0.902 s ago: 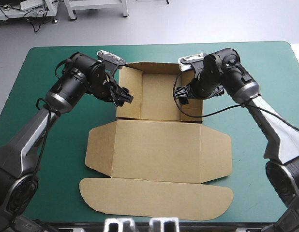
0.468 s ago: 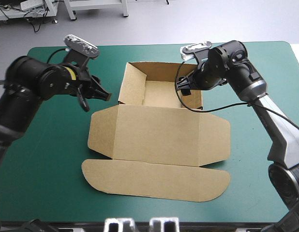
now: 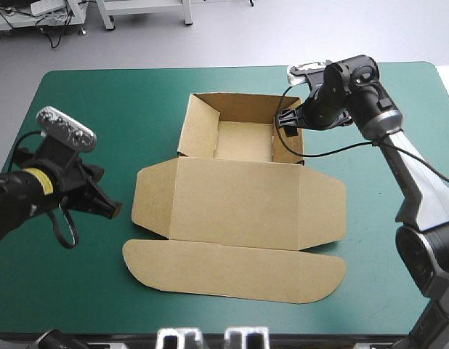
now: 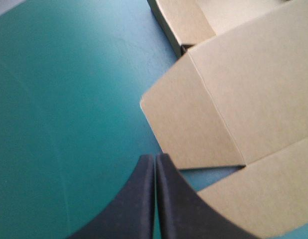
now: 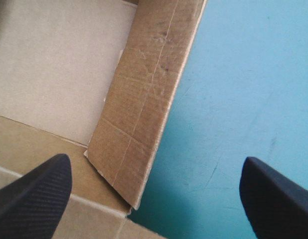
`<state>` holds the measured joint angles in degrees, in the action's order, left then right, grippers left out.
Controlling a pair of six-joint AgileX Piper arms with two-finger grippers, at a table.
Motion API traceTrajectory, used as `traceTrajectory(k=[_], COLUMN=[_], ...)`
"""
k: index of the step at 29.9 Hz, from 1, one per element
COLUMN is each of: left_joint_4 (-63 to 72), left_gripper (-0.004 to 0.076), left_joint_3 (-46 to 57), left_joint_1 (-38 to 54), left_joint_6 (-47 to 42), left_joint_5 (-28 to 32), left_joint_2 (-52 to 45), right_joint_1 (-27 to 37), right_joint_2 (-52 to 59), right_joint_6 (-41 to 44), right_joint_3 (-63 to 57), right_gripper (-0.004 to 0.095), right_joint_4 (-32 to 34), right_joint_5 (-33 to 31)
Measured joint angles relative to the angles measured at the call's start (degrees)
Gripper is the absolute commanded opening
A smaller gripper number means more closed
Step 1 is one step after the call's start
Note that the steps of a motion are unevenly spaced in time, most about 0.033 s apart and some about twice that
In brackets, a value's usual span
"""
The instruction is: Fold the box
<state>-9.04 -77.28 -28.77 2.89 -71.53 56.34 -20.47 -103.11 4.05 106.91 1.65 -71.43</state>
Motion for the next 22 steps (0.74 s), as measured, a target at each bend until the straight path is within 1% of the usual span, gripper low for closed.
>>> traceTrajectory(k=[4,8,11,15,22], left_joint_4=[-0.06,-0.05,-0.05,-0.05,0.00], left_gripper=[-0.0008,-0.0009,-0.0009,-0.0009,-0.0009], left_joint_3=[8.68,15.68,18.45,19.74,19.81], left_joint_1=[0.00,0.00,0.00,0.00,0.00], left_joint_6=[-1.58,-4.20,-6.29,-7.69,-7.89], left_joint_5=[0.00,0.00,0.00,0.00,0.00], left_joint_2=[-5.12,-9.37,-11.24,-12.35,-12.42], right_joint_1=[0.01,0.01,0.01,0.01,0.01], right_joint_2=[-4.48,-9.44,-12.66,-14.94,-15.08], right_joint_6=[-0.07,-0.07,-0.07,-0.07,-1.29], right_joint_3=[0.00,0.00,0.00,0.00,0.62], right_gripper=[0.0767,0.0652,0.0561,0.0414,0.0094], right_joint_4=[-1.65,-2.56,-2.56,-2.96,-2.48], right_joint_5=[0.12,0.59,1.65,3.61,4.92])
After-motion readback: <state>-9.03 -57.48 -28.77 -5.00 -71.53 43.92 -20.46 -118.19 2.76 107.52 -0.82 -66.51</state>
